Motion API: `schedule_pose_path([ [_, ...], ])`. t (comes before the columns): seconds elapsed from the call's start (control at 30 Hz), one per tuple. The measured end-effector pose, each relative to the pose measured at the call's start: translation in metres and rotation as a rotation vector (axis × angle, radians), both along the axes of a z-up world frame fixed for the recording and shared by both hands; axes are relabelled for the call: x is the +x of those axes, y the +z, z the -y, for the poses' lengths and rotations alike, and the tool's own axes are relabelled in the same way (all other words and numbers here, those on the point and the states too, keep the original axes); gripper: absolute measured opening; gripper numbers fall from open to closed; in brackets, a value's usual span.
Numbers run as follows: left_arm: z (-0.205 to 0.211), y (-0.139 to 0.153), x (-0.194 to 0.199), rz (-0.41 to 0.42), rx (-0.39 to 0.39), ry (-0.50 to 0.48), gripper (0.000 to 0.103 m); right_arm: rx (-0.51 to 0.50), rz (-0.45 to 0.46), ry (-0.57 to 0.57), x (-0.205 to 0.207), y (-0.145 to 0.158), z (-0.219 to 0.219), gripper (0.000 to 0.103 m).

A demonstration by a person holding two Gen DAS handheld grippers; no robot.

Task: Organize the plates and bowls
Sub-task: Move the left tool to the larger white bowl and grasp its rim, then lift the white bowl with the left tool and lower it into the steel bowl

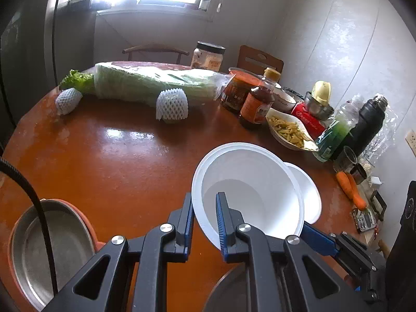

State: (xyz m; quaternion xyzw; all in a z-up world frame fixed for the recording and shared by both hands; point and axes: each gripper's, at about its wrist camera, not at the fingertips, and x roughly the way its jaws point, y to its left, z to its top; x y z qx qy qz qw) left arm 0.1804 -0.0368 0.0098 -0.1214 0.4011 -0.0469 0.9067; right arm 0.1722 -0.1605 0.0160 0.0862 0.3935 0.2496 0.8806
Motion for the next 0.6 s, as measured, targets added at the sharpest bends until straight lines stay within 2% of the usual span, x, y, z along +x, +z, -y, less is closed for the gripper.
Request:
schedule_pose_path([
  [0.6,0.021,0.049,-0.051,0.084,0.018,-0.051,0.017,0.007,0.104,-0.023,-0.053,0.047,0.02,0.051],
])
